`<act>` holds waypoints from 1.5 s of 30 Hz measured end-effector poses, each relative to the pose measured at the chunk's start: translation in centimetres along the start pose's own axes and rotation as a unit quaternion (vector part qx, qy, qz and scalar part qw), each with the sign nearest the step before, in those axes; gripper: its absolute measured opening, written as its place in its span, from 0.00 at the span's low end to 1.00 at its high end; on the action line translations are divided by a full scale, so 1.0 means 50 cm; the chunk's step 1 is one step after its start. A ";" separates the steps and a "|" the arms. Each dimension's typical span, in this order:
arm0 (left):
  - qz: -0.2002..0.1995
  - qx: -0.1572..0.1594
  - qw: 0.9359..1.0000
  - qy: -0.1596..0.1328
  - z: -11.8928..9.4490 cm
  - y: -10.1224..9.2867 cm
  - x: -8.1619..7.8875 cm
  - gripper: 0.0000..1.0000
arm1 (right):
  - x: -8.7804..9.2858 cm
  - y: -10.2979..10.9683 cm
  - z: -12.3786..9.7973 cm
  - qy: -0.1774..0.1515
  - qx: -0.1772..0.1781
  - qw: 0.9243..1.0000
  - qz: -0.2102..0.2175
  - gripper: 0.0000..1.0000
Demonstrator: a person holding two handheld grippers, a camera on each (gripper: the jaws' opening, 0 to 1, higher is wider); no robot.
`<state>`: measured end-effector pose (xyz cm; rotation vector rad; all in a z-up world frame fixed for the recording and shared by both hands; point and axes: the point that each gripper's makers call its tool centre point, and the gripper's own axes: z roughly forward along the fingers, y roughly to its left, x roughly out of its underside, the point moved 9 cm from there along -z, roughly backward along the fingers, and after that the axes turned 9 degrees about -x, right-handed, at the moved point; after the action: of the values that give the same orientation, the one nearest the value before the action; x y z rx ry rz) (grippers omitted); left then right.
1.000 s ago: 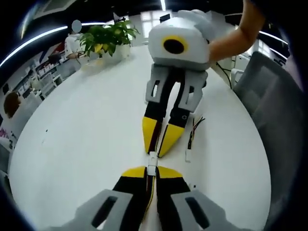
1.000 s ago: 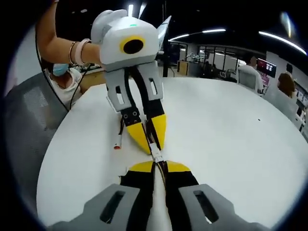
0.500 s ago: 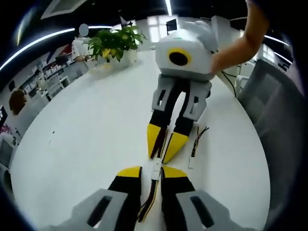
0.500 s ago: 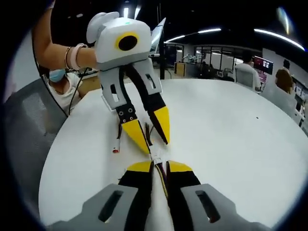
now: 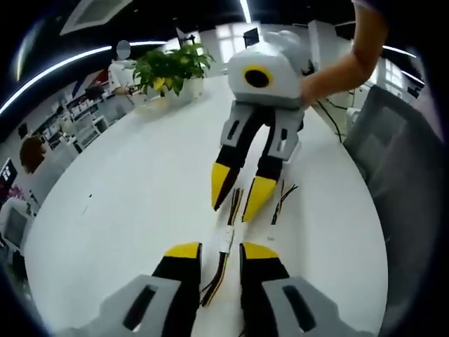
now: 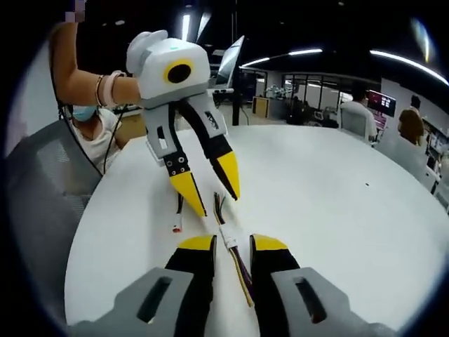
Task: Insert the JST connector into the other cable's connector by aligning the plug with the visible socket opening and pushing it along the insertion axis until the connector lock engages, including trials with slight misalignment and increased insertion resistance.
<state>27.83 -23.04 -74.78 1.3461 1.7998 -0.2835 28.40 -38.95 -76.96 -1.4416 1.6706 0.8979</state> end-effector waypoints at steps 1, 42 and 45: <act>0.001 -0.001 1.000 -0.001 -0.005 -0.002 -0.001 0.14 | -0.003 0.003 -0.003 -0.002 0.000 1.000 -0.001 0.16; -0.031 0.020 0.999 0.031 -0.015 -0.094 0.082 0.10 | 0.069 0.060 0.013 0.027 -0.044 0.998 0.028 0.09; -0.031 0.018 0.999 0.024 -0.015 -0.091 0.081 0.08 | 0.071 0.061 0.015 0.029 -0.043 0.998 0.024 0.09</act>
<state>23.24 -21.62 -78.61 1.3337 1.8868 -0.3197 25.10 -39.58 -80.34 -1.5022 1.7348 0.9742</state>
